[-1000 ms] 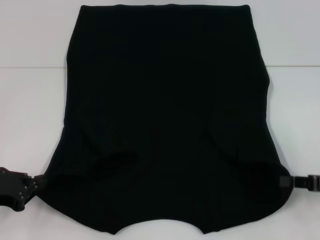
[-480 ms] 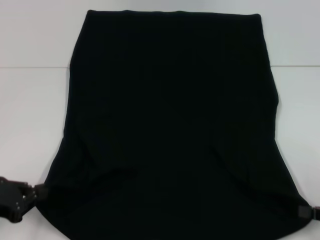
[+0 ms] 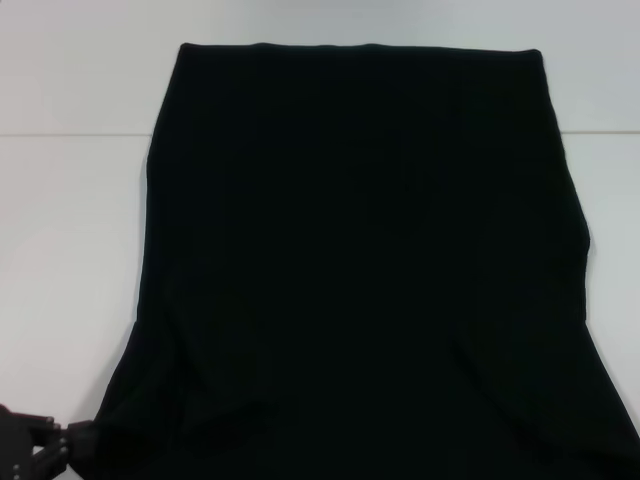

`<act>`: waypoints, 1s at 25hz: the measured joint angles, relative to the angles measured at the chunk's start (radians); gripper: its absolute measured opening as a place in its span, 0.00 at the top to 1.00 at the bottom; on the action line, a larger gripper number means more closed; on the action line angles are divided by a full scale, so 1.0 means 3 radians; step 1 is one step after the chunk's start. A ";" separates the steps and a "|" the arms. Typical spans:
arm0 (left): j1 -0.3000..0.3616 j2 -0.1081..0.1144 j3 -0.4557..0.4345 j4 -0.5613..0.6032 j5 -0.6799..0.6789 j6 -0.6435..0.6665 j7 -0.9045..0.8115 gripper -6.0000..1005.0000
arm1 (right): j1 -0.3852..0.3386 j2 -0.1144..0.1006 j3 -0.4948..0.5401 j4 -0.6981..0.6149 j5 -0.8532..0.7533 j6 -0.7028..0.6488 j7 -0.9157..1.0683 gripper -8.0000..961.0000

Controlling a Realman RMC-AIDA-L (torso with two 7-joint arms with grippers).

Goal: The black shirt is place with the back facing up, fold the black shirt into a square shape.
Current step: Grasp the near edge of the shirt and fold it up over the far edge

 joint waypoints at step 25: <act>-0.1333 0.0293 -0.0074 -0.0796 -0.0121 -0.1036 -0.0415 0.99 | 0.0936 -0.0123 0.0500 -0.0078 0.0031 0.0274 0.0264 0.96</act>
